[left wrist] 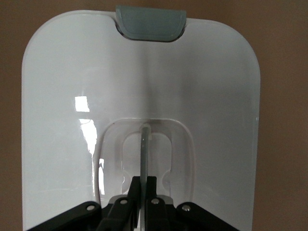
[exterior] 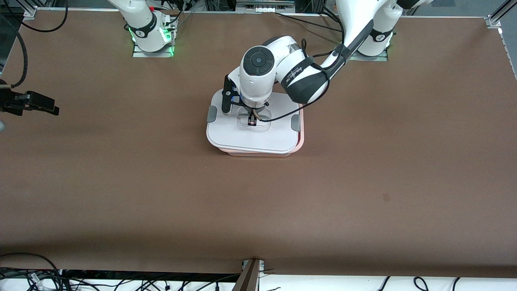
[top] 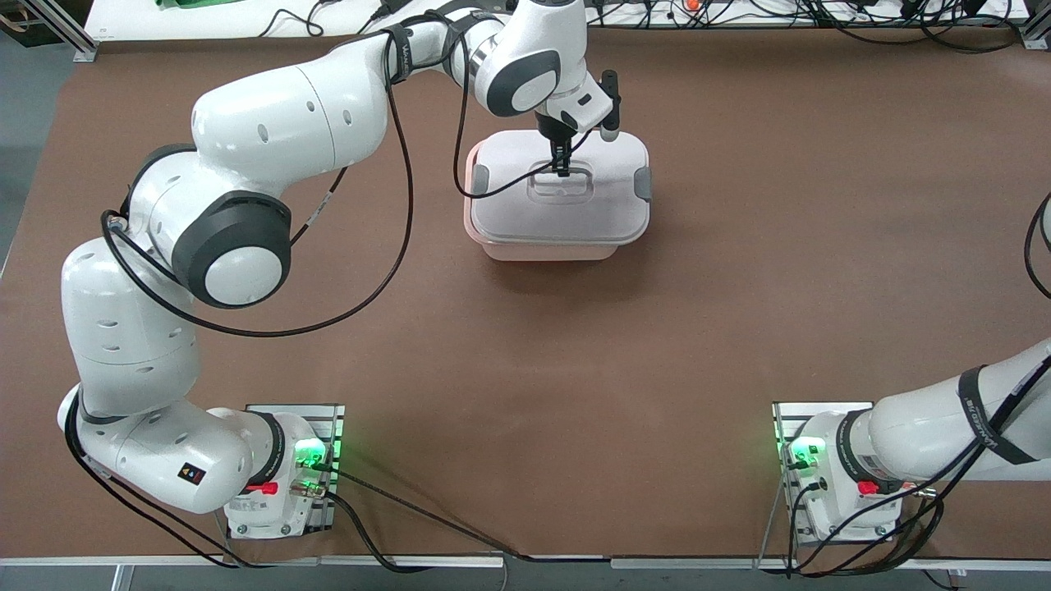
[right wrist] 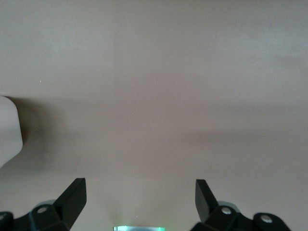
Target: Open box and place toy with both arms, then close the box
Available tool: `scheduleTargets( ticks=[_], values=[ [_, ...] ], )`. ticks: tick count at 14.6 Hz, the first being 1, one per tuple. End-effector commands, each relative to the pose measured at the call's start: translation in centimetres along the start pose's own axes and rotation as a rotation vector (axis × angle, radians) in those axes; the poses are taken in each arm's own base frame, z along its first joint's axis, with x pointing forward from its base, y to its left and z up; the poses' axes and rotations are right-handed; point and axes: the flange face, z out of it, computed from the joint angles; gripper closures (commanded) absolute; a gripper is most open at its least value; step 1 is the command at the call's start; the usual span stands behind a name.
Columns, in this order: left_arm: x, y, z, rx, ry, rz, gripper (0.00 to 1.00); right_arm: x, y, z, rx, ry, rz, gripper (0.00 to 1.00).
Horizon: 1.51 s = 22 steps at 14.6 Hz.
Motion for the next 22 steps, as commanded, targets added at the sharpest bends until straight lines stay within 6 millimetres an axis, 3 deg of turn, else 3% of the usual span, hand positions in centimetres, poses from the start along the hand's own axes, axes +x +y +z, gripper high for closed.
scheduleTargets(
  ticks=[1, 4, 10, 14, 17, 22],
  values=[
    [-0.4, -0.6, -0.6, 0.009, 0.006, -0.015, 1.0, -1.8, -0.8, 0.0, 0.009, -0.03, -0.006, 0.0],
    [-0.8, -1.0, -0.5, 0.011, 0.003, -0.04, 1.0, -1.9, -1.1, -0.1, -0.01, -0.033, -0.012, 0.0],
    [-1.3, -0.6, 0.8, -0.015, -0.027, -0.042, 1.0, -4.1, -1.3, -0.7, -0.004, -0.1, -0.006, 0.0],
    [-1.6, -0.7, 1.1, -0.024, -0.037, -0.045, 1.0, -3.8, -2.5, -0.4, -0.008, -0.108, -0.03, 0.0],
    [-2.7, -1.0, 1.1, -0.041, -0.06, -0.056, 1.0, -3.1, -2.4, 0.1, -0.017, -0.108, -0.031, 0.0],
    [-2.3, -0.7, 1.6, -0.043, -0.061, -0.05, 1.0, -2.6, -2.3, 0.3, -0.018, -0.09, -0.03, 0.0]
  ],
)
